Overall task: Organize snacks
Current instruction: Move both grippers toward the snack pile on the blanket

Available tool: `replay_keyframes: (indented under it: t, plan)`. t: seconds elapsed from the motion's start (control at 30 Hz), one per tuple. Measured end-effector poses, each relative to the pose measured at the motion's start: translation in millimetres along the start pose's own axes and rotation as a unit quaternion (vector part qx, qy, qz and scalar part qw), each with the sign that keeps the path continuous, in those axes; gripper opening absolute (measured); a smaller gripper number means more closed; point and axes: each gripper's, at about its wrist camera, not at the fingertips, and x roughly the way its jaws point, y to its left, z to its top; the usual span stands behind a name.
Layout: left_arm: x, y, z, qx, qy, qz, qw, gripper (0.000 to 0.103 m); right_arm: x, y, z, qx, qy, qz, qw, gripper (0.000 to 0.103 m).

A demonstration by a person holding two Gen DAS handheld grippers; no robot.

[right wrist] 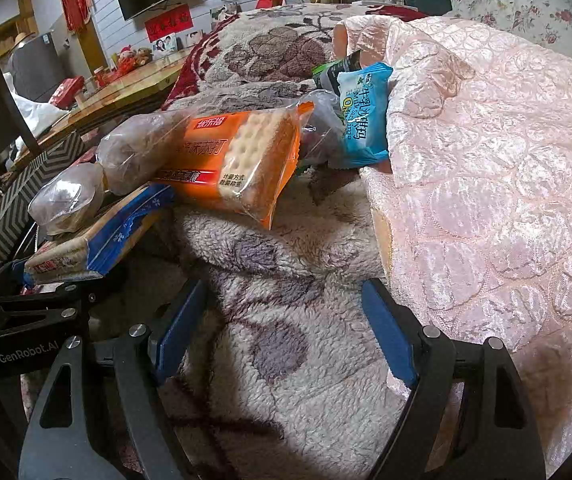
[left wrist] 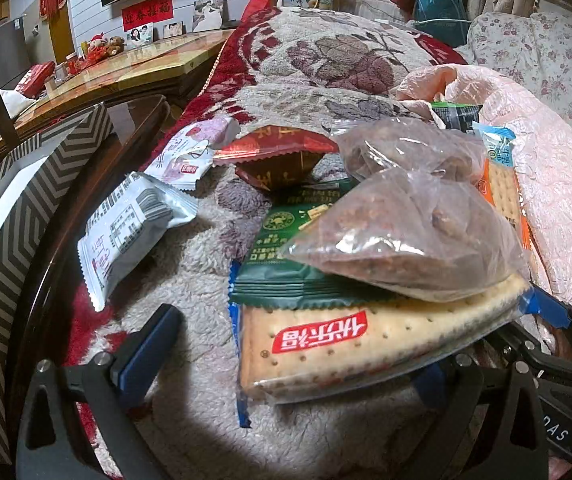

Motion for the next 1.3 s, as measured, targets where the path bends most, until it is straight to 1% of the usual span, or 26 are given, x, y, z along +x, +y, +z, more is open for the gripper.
replay_keyframes:
  t: [0.5,0.7,0.8,0.83,0.93,0.97,1.03,1.13,1.3]
  plan:
    - [0.0,0.2,-0.1,0.000,0.000,0.000,1.0000,0.103,-0.2,-0.2,-0.2,0.000,0.000,0.000,1.000,0.081]
    - [-4.6,6.1,-2.9,0.012,0.009,-0.013,0.9998,0.103,-0.3,0.0,0.1,0.000,0.000,0.001,1.000,0.081]
    - [-8.1,14.6,-6.9,0.019,0.022,-0.016,0.9995,0.103,-0.6,0.1,0.3,-0.001,0.003,-0.002,1.000,0.081]
    - [-12.0,10.7,-8.1,0.022,0.031,-0.018,0.9991,0.103,-0.8,0.6,0.6,-0.001,0.005,-0.003,1.000,0.081]
    - [-22.6,13.7,-13.8,0.025,0.048,-0.022,0.9983,0.103,-5.9,1.6,2.0,0.007,0.026,-0.011,1.000,0.081]
    - [-29.2,16.7,-15.6,0.024,0.045,-0.023,0.9984,0.103,-8.5,-0.2,3.6,0.013,0.036,-0.014,0.999,0.081]
    - [-43.8,23.1,-17.2,0.023,0.033,-0.023,0.9989,0.103,-15.9,-4.1,6.5,0.024,0.041,-0.009,0.999,0.081]
    - [-63.3,34.4,-17.5,0.016,0.018,-0.022,0.9995,0.103,-30.9,-2.1,7.9,0.034,0.030,0.000,0.999,0.081]
    - [-83.6,53.6,-12.3,-0.006,0.001,-0.024,0.9997,0.103,-50.1,12.2,14.8,0.007,0.014,0.014,1.000,0.081]
